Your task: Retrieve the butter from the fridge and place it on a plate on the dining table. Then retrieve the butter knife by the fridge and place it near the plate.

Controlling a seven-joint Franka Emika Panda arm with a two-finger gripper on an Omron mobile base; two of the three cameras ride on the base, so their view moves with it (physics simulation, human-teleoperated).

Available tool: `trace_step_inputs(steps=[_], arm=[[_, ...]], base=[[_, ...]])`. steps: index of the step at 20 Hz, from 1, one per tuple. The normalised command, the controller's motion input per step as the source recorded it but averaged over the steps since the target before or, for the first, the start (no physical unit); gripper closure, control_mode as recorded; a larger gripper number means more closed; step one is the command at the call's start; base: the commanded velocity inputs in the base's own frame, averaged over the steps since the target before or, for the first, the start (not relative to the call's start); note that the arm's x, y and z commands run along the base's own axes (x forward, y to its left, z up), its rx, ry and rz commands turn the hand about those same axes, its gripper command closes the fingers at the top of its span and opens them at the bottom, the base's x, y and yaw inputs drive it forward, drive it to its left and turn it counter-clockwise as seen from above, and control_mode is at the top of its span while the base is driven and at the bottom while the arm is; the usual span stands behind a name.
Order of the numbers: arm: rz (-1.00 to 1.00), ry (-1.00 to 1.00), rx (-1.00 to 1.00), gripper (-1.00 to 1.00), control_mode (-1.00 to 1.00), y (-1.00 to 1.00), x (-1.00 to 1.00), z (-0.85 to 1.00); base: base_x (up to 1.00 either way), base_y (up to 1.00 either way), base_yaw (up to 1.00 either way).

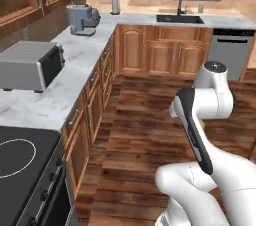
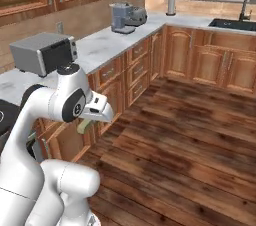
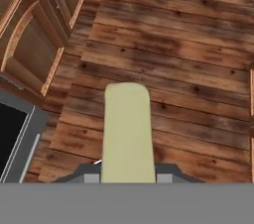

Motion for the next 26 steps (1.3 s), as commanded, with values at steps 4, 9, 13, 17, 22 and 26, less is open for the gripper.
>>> trace_step_inputs(steps=[4, 9, 13, 17, 22, 26], arm=[[0.0, 0.0, 0.0, 1.0, 1.0, 0.0, 0.0, 0.0], [0.0, 0.0, 0.0, 1.0, 1.0, 0.0, 0.0, 0.0], [0.0, 0.0, 0.0, 1.0, 1.0, 0.0, 0.0, 0.0], [0.0, 0.0, 0.0, 1.0, 1.0, 0.0, 0.0, 0.0], [0.0, 0.0, 0.0, 1.0, 1.0, 0.0, 0.0, 0.0], [0.0, 0.0, 0.0, 1.0, 1.0, 0.0, 0.0, 0.0]], base=[[-0.08, -0.64, 0.71], [-0.09, -0.58, 0.73], [-0.21, 0.18, 0.62], [0.06, 0.44, 0.63], [0.06, 0.0, 0.51], [0.0, 0.0, 0.01]])
